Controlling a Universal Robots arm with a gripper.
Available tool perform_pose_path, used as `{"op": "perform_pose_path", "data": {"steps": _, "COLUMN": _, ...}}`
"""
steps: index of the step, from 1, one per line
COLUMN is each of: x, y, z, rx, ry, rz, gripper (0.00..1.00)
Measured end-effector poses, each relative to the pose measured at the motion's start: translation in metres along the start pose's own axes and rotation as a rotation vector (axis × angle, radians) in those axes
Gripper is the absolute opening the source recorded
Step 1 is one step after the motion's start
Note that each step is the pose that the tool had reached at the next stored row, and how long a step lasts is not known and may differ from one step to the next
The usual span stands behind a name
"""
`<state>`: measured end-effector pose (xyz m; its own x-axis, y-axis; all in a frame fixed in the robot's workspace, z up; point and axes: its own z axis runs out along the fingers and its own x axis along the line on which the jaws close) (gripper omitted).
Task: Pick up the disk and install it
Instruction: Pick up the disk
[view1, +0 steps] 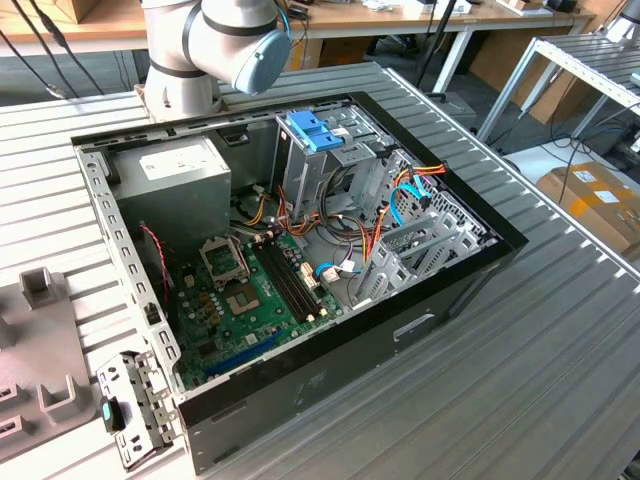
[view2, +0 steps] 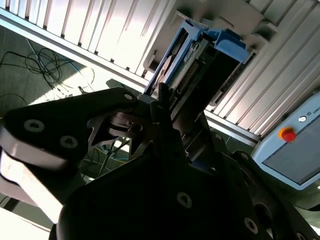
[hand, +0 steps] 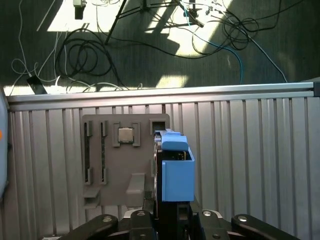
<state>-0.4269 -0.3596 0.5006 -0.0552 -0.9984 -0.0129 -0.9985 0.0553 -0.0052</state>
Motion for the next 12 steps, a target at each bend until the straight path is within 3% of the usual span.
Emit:
{"op": "perform_pose_path", "data": {"steps": 3, "x": -0.0008, "y": -0.0137, "z": 0.0001, "rx": 0.0000, "ry": 0.0000, "rz": 0.000, "gripper": 0.35}}
{"op": "perform_pose_path", "data": {"steps": 9, "x": -0.0009, "y": -0.0157, "z": 0.0001, "rx": 0.0000, "ry": 0.0000, "rz": 0.000, "gripper": 0.35}}
{"op": "perform_pose_path", "data": {"steps": 12, "x": -0.0011, "y": -0.0209, "z": 0.0001, "rx": 0.0000, "ry": -0.0002, "rz": 0.000, "gripper": 0.35}}
